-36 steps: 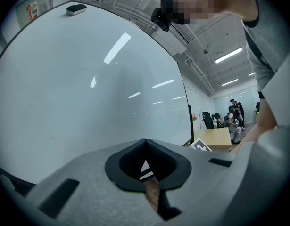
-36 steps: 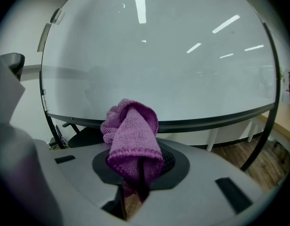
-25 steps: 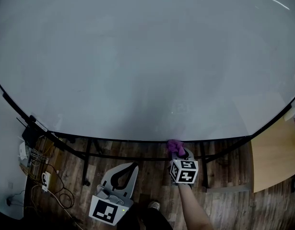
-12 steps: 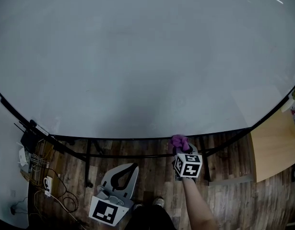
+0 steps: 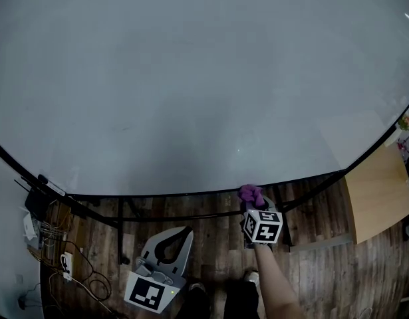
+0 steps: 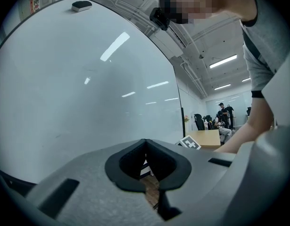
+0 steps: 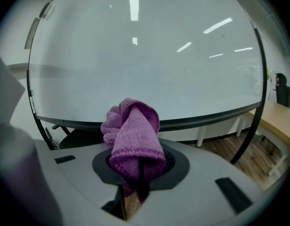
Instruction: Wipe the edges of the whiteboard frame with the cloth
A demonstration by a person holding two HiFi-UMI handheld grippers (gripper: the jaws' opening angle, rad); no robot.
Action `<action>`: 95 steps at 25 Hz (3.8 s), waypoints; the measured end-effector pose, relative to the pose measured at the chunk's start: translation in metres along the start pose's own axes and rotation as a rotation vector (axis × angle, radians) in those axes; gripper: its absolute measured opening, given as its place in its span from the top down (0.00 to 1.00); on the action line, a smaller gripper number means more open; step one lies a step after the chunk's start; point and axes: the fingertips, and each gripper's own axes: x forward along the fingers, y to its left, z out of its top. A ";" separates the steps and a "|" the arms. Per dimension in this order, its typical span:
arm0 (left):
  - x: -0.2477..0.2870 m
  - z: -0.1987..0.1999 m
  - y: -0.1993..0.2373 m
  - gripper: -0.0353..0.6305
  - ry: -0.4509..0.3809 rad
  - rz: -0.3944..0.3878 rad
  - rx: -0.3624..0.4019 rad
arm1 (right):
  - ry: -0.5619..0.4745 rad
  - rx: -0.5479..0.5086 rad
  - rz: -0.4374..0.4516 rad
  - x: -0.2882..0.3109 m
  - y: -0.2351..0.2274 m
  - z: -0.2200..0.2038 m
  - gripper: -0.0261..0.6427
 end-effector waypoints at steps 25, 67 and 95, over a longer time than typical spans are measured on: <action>0.086 0.004 -0.082 0.92 -0.002 0.074 0.007 | -0.003 -0.065 0.134 -0.004 -0.079 0.004 0.84; 0.233 0.005 -0.211 0.92 -0.004 0.076 0.015 | 0.009 -0.081 0.123 -0.014 -0.279 0.011 0.84; 0.312 0.013 -0.264 0.92 0.000 0.009 0.037 | 0.007 0.044 -0.066 -0.029 -0.435 0.018 0.84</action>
